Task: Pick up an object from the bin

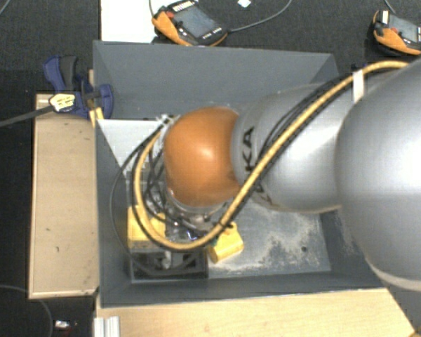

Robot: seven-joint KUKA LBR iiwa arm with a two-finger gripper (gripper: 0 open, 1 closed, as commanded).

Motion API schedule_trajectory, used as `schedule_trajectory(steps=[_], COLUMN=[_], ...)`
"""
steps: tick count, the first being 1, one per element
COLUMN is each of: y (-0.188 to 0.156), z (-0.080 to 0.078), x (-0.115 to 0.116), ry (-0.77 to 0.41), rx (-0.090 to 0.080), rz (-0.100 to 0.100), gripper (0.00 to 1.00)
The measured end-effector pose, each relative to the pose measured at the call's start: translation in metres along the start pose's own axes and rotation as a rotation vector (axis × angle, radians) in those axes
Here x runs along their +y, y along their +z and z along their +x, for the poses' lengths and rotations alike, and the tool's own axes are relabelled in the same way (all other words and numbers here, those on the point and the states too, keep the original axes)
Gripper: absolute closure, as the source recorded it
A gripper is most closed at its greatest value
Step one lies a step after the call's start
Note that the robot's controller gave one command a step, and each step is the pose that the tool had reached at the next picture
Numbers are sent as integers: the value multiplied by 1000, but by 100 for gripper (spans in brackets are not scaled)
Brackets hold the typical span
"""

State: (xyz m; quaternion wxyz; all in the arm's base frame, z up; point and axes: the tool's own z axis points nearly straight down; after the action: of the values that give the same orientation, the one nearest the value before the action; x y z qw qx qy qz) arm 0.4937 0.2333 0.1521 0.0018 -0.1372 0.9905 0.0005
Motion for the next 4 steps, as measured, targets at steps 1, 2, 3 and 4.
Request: schedule_trajectory(steps=[1,2,3,4], y=[12,-2,-103,-32], z=[-50,5,-19,-2], x=[-51,-15,-36,-26], ry=[-455,-159,-423,-428], rx=[-8,-1,-6,-4], rz=[2,-2,1,-2], gripper=[0,0,0,0])
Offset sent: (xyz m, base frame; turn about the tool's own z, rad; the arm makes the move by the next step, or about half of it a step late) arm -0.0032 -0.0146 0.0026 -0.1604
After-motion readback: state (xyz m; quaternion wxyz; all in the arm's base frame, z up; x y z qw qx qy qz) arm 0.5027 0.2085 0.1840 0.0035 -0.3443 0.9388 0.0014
